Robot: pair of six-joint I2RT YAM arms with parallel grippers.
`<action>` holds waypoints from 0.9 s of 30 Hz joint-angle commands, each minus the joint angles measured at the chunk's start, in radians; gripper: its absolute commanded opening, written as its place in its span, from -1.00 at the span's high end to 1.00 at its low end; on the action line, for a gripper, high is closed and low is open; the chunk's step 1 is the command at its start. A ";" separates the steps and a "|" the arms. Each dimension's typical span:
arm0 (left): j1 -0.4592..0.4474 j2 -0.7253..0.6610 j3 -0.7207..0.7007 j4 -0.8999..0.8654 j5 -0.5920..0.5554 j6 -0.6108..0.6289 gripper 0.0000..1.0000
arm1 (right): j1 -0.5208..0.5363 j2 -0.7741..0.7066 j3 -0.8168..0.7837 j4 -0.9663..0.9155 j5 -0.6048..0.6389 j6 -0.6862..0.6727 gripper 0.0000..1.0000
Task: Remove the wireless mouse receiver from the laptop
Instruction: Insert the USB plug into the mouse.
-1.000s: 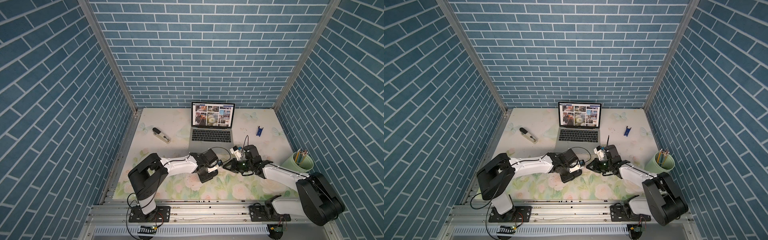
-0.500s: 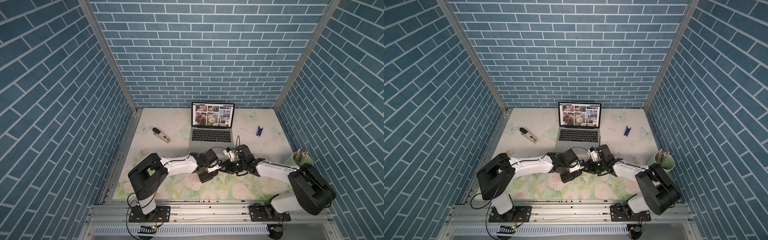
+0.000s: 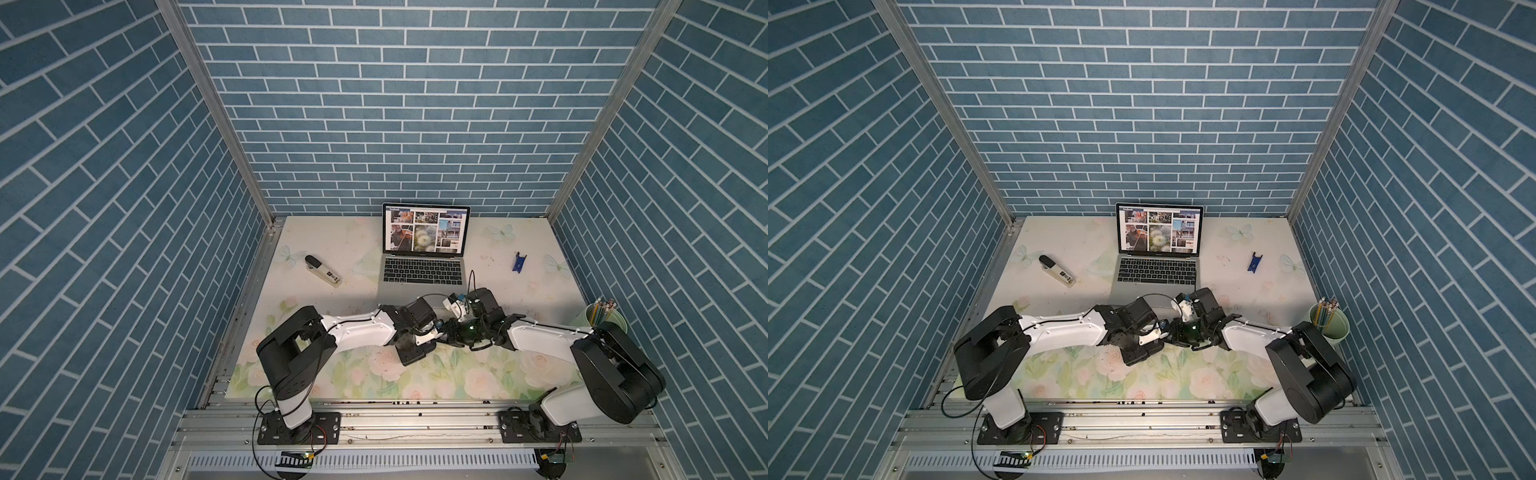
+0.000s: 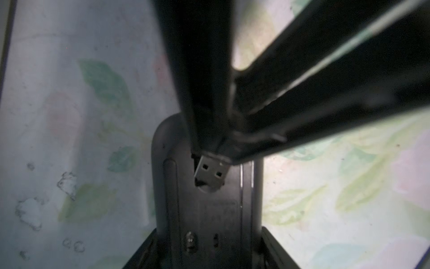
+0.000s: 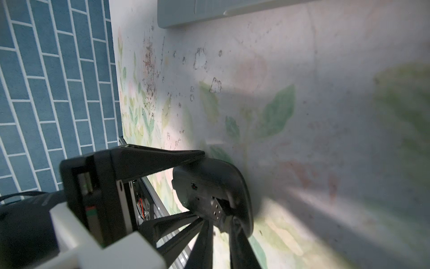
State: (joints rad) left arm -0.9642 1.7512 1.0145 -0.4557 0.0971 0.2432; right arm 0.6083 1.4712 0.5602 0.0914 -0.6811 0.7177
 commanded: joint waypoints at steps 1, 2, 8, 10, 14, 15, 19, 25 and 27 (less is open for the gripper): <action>0.009 0.049 -0.007 -0.037 -0.039 -0.001 -0.16 | 0.007 0.014 0.017 0.007 0.010 -0.012 0.65; 0.009 0.050 -0.007 -0.037 -0.040 0.000 -0.16 | 0.008 0.016 0.017 0.009 0.010 -0.012 0.65; 0.009 0.049 -0.008 -0.035 -0.041 -0.001 -0.16 | 0.015 0.032 0.025 0.017 0.011 -0.012 0.65; 0.010 0.049 -0.010 -0.035 -0.040 -0.002 -0.16 | 0.016 0.037 0.027 0.019 0.012 -0.013 0.66; 0.009 0.050 -0.008 -0.036 -0.040 -0.002 -0.16 | 0.019 0.045 0.033 0.024 0.011 -0.013 0.66; 0.009 0.049 -0.009 -0.037 -0.040 -0.002 -0.16 | 0.019 0.046 0.034 0.024 0.011 -0.012 0.66; 0.009 0.052 -0.008 -0.037 -0.039 -0.002 -0.16 | 0.021 0.049 0.037 0.025 0.013 -0.012 0.66; 0.009 0.059 -0.005 -0.038 -0.040 -0.004 -0.16 | 0.024 0.052 0.037 0.026 0.013 -0.012 0.68; 0.009 0.060 -0.005 -0.038 -0.040 -0.004 -0.16 | 0.024 0.053 0.037 0.028 0.015 -0.012 0.68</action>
State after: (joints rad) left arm -0.9619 1.7565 1.0195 -0.4587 0.0982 0.2321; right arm 0.6182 1.5074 0.5770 0.1051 -0.6750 0.7177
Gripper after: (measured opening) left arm 0.626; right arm 0.160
